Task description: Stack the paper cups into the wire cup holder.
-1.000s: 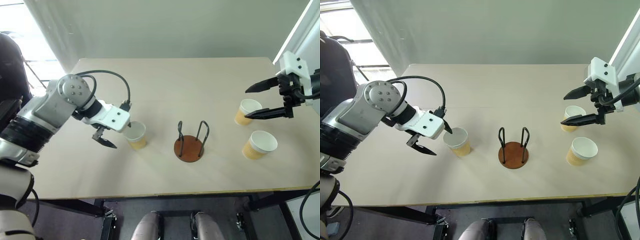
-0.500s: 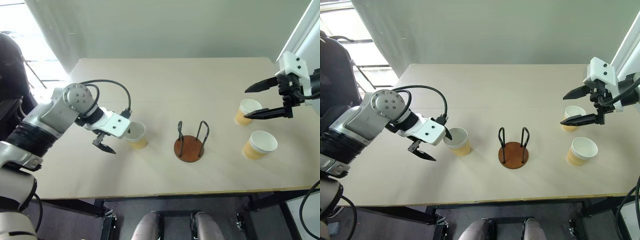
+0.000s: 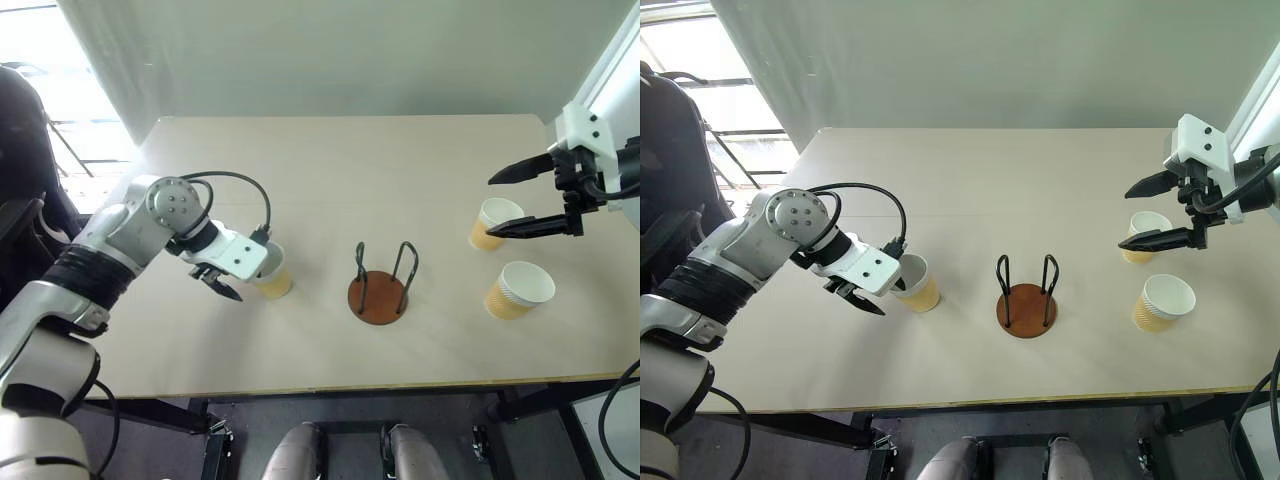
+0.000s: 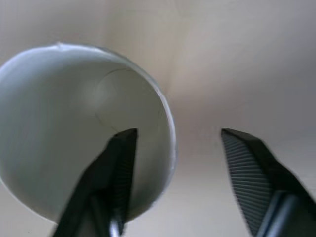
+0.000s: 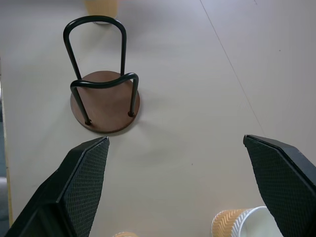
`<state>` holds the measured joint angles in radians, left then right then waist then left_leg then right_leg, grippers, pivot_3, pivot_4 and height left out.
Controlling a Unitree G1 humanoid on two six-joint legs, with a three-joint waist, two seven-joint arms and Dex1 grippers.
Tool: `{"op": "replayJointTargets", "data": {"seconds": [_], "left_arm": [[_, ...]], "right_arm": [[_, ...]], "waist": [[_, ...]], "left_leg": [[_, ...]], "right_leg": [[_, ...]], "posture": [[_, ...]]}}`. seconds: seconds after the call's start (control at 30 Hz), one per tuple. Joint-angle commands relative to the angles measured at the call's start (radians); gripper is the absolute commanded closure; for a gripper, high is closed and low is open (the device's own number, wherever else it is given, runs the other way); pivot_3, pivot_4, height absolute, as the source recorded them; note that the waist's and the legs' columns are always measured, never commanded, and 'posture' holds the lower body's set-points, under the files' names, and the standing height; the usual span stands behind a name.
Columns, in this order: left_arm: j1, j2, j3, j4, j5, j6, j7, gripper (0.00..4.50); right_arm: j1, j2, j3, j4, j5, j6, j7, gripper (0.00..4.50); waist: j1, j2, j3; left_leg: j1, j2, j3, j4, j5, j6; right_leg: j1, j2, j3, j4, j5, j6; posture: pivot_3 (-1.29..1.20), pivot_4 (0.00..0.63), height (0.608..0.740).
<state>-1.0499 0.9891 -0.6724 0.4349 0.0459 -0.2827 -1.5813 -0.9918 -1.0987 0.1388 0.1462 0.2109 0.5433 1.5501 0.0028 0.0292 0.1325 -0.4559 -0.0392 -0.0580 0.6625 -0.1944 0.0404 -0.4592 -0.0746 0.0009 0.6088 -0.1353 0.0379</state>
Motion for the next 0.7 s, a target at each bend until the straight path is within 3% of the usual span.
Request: {"op": "replayJointTargets", "data": {"seconds": [0.03, 0.17, 0.4, 0.7], "left_arm": [[-0.039, 0.032, 0.005, -0.005, -0.014, -0.024, -0.033, 2.94], [-0.059, 0.046, -0.013, -0.005, -0.037, -0.013, -0.033, 4.43], [-0.110, 0.057, -0.064, 0.026, -0.125, 0.055, -0.033, 4.48], [-0.283, -0.014, -0.102, 0.188, -0.215, 0.100, -0.033, 4.48]], "right_arm": [[-0.005, -0.010, -0.022, -0.026, 0.004, -0.001, -0.008, 0.00], [-0.007, -0.010, -0.021, -0.019, 0.002, -0.005, -0.007, 0.00], [0.017, -0.017, -0.024, -0.001, 0.001, -0.032, 0.004, 0.00], [0.047, -0.014, -0.039, 0.045, 0.008, -0.095, 0.008, 0.00]], "waist": [[0.000, 0.000, 0.000], [0.000, 0.000, 0.000], [0.001, 0.000, 0.000], [0.002, 0.000, 0.000]], "left_leg": [[0.000, 0.000, 0.000, 0.000, 0.000, 0.000], [0.000, 0.000, 0.000, 0.000, 0.000, 0.000], [0.000, 0.000, 0.000, 0.000, 0.000, 0.000], [-0.001, 0.000, 0.000, 0.000, 0.000, 0.000]], "right_leg": [[0.000, 0.000, 0.000, 0.000, 0.000, 0.000], [0.000, 0.000, 0.000, 0.000, 0.000, 0.000], [0.000, 0.000, 0.000, 0.000, 0.000, 0.000], [0.000, 0.000, 0.000, 0.000, 0.000, 0.000]], "posture": [[0.00, 0.150, 0.740], [0.00, 0.150, 0.740], [0.00, 0.150, 0.740], [0.00, 0.150, 0.740]]}}
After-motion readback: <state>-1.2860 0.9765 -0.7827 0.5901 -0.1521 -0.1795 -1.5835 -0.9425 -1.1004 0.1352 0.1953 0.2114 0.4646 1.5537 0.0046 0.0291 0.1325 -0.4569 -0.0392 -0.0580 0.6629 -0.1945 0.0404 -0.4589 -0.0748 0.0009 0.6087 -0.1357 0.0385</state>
